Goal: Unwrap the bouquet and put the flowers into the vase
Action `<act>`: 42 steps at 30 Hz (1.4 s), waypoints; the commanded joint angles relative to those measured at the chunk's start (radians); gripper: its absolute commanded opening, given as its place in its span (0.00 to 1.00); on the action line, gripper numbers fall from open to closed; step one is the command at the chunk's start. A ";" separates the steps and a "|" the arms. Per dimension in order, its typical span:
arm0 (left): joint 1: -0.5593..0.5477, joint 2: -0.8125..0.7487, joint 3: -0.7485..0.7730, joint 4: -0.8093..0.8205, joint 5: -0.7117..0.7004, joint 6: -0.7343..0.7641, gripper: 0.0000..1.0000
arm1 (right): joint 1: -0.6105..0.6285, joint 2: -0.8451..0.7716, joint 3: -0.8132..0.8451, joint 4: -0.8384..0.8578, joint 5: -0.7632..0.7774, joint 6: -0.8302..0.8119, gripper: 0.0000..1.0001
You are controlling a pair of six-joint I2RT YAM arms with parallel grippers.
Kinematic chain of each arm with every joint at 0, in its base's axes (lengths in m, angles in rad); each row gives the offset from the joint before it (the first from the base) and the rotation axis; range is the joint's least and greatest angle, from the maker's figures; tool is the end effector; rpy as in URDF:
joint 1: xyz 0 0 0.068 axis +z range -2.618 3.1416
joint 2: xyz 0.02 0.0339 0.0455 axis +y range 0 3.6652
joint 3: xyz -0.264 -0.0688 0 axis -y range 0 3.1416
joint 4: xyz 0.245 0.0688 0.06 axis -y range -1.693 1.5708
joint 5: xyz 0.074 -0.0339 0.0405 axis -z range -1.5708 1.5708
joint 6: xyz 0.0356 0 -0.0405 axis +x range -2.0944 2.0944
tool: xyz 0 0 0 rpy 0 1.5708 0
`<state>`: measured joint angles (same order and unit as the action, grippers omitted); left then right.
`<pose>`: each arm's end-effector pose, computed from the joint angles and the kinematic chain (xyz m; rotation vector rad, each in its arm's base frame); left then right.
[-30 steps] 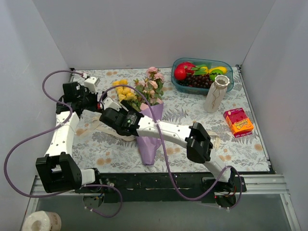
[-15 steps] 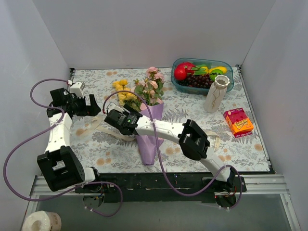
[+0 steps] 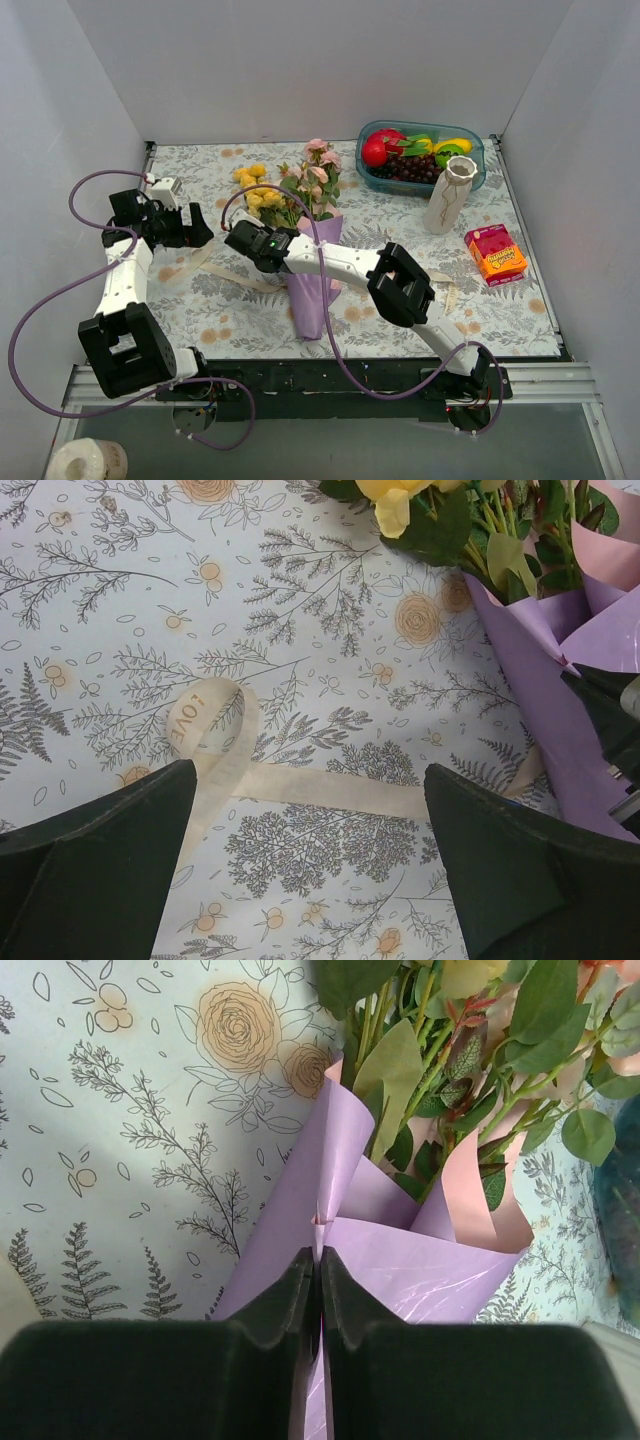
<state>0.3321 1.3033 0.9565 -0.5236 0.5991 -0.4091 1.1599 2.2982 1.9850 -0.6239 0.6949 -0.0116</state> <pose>0.2596 0.0683 0.2622 -0.6072 2.2986 -0.7623 0.2235 0.4558 0.2106 -1.0156 2.0115 -0.2819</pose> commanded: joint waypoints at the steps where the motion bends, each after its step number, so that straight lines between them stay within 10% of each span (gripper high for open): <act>1: 0.007 -0.038 -0.013 0.025 0.010 0.012 0.98 | 0.003 -0.046 0.041 0.023 -0.001 -0.013 0.11; 11: 0.005 -0.036 -0.025 0.037 0.022 0.012 0.98 | 0.041 -0.241 0.106 0.001 0.069 -0.045 0.07; 23: 0.005 -0.039 -0.007 0.034 0.014 0.015 0.98 | 0.044 -0.664 -0.429 0.092 0.201 0.054 0.10; 31: 0.004 -0.036 0.019 0.025 0.018 0.010 0.98 | 0.044 -0.903 -0.712 -0.057 0.284 0.333 0.69; 42: 0.005 -0.041 0.037 0.010 0.021 0.006 0.98 | 0.044 -0.948 -0.502 -0.048 0.227 0.184 0.86</act>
<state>0.3321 1.3003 0.9596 -0.5076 0.6033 -0.4084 1.2049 1.3342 1.3861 -0.7536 0.9581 0.2543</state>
